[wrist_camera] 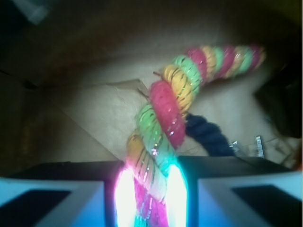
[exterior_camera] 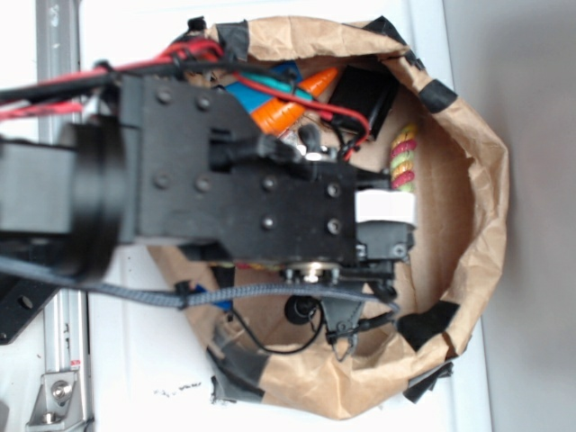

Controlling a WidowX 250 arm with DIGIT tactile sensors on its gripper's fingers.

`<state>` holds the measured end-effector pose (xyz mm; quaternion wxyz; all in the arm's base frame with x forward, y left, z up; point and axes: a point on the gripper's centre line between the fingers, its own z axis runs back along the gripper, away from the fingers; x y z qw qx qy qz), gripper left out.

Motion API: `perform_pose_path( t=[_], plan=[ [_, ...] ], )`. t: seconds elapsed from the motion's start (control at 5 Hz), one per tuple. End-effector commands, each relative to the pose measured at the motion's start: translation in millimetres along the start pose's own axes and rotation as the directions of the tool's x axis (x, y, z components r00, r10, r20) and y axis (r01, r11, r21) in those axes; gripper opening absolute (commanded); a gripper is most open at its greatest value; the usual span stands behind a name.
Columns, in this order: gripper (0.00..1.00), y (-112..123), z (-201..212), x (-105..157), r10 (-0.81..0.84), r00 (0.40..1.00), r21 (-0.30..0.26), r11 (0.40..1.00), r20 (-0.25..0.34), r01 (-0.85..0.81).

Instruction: Grab the multicolored rope.

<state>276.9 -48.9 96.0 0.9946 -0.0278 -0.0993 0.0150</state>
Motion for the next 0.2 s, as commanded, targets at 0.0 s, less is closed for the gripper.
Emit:
perform_pose_path(
  t=[0.0],
  plan=[
    [0.0,5.6,45.0,0.8,-0.001,0.999,-0.009,1.0,0.045,0.001]
  ],
)
